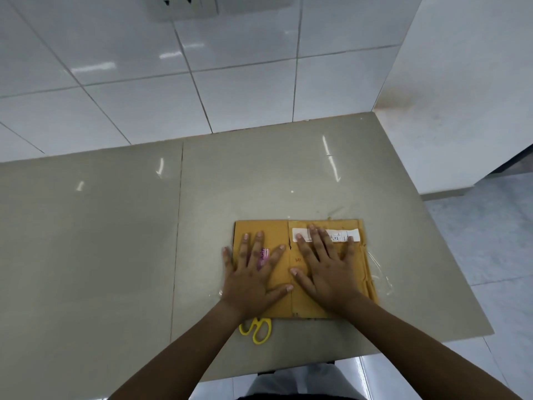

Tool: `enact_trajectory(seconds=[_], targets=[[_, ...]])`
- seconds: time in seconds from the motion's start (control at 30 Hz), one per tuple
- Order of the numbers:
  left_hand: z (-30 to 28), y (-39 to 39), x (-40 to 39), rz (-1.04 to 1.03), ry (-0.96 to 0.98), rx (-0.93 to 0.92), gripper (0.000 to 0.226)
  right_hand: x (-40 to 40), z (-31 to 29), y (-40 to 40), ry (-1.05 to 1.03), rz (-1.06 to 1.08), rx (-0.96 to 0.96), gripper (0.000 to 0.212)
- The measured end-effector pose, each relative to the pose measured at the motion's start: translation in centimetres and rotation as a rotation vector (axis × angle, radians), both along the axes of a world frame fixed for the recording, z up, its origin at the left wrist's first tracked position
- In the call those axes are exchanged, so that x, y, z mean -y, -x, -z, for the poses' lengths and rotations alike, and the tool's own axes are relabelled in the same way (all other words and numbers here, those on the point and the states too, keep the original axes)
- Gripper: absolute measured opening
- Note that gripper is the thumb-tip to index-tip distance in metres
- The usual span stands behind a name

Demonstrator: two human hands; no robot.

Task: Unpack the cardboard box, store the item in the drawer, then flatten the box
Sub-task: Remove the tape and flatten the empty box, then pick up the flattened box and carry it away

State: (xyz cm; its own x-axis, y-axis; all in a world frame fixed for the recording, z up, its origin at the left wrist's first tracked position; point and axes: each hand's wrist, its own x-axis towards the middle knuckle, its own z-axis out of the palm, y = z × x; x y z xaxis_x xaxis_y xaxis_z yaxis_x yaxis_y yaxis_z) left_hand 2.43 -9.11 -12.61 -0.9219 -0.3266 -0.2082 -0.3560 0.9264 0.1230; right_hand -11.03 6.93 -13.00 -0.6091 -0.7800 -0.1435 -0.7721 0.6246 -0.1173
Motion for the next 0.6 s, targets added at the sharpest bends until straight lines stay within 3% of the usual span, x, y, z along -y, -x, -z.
enact_trajectory(seconds=[0.1, 0.2, 0.27, 0.33, 0.4, 0.47, 0.6], targets=[[-1.0, 0.3, -0.1, -0.009, -0.027, 0.079, 0.083, 0.1, -0.5, 0.3, -0.009, -0.005, 0.020, 0.076], [-2.6, 0.7, 0.4, -0.096, -0.251, 0.092, 0.081, -0.2, -1.8, 0.7, 0.108, 0.052, 0.071, 0.078], [-3.8, 0.4, 0.8, -0.335, -0.429, -0.190, 0.069, -0.9, -2.8, 0.4, 0.309, 0.258, 0.052, 0.074], [-4.8, 0.0, 1.2, -0.665, -0.431, -0.373, 0.057, -2.0, -3.8, -0.3, 0.493, 0.542, 0.013, 0.070], [-5.4, -0.2, 1.8, -0.849, -0.415, -0.278, 0.053, -2.7, -4.5, -0.8, 0.494, 0.760, 0.096, 0.069], [-5.8, 0.0, 2.1, -0.894, -0.532, -0.166, 0.049, -3.1, -4.8, -1.2, 0.439, 0.887, 0.209, 0.068], [-7.1, 0.9, 2.0, -0.957, -0.754, -0.204, 0.070, -2.8, -5.5, -1.2, 0.581, 1.078, 0.349, 0.057]])
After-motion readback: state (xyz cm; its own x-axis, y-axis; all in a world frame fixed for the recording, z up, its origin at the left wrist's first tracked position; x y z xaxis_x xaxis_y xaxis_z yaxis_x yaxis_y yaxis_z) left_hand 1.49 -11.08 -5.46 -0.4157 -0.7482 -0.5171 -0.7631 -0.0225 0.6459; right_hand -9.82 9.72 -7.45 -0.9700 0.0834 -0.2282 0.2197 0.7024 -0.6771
